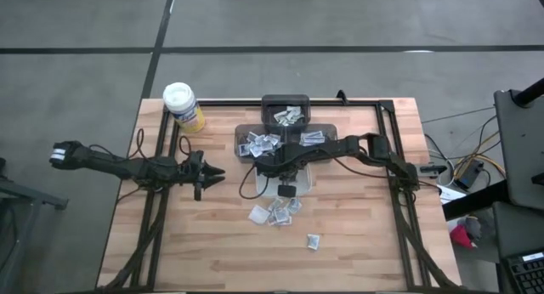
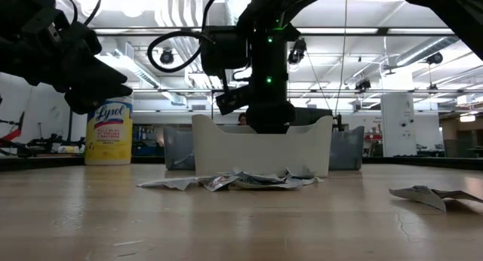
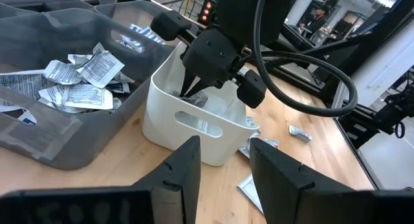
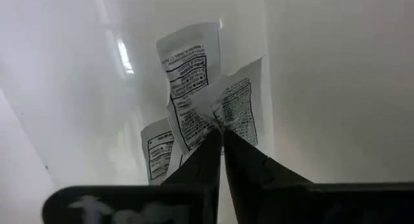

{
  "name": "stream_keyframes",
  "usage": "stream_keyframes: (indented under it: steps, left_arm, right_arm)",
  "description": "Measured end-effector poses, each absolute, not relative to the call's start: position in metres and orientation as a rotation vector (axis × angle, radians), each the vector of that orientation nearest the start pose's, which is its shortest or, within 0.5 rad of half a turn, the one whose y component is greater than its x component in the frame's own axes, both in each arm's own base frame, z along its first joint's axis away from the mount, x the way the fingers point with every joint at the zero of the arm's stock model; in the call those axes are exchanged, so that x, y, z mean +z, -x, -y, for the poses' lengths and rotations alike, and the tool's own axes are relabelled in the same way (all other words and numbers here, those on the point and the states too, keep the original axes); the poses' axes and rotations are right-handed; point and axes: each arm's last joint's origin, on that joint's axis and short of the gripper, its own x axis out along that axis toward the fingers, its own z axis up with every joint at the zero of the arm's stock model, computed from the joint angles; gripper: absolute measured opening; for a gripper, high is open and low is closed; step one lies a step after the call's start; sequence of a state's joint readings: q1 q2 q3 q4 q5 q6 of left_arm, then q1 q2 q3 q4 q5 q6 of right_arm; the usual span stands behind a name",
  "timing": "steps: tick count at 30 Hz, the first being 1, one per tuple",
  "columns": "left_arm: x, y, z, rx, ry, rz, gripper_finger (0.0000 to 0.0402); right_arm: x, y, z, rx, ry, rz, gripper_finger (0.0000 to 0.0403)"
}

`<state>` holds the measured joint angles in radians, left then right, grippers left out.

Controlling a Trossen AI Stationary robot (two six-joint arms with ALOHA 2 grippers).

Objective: Pick & Place First Aid Supplies
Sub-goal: Put the ointment pack into the white bin, then put the alcohol pad into the left black bin

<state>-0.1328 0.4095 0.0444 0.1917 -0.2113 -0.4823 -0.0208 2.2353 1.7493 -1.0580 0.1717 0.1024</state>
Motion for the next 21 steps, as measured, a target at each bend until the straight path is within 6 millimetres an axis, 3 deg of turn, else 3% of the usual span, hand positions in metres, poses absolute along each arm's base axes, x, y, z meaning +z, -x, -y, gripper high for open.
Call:
stream_keyframes:
  steps: [12, 21]
  left_arm:
    - [0.161, -0.122, 0.010, 0.117, 0.451, -0.148, 0.0126]
    - [0.161, -0.122, 0.010, 0.118, 0.451, -0.149, 0.0126]
  right_arm:
    - [0.160, -0.428, 0.013, -0.232, 0.034, -1.523, 0.0090]
    - [0.206, -0.416, 0.013, -0.255, 0.004, -1.435, 0.0080]
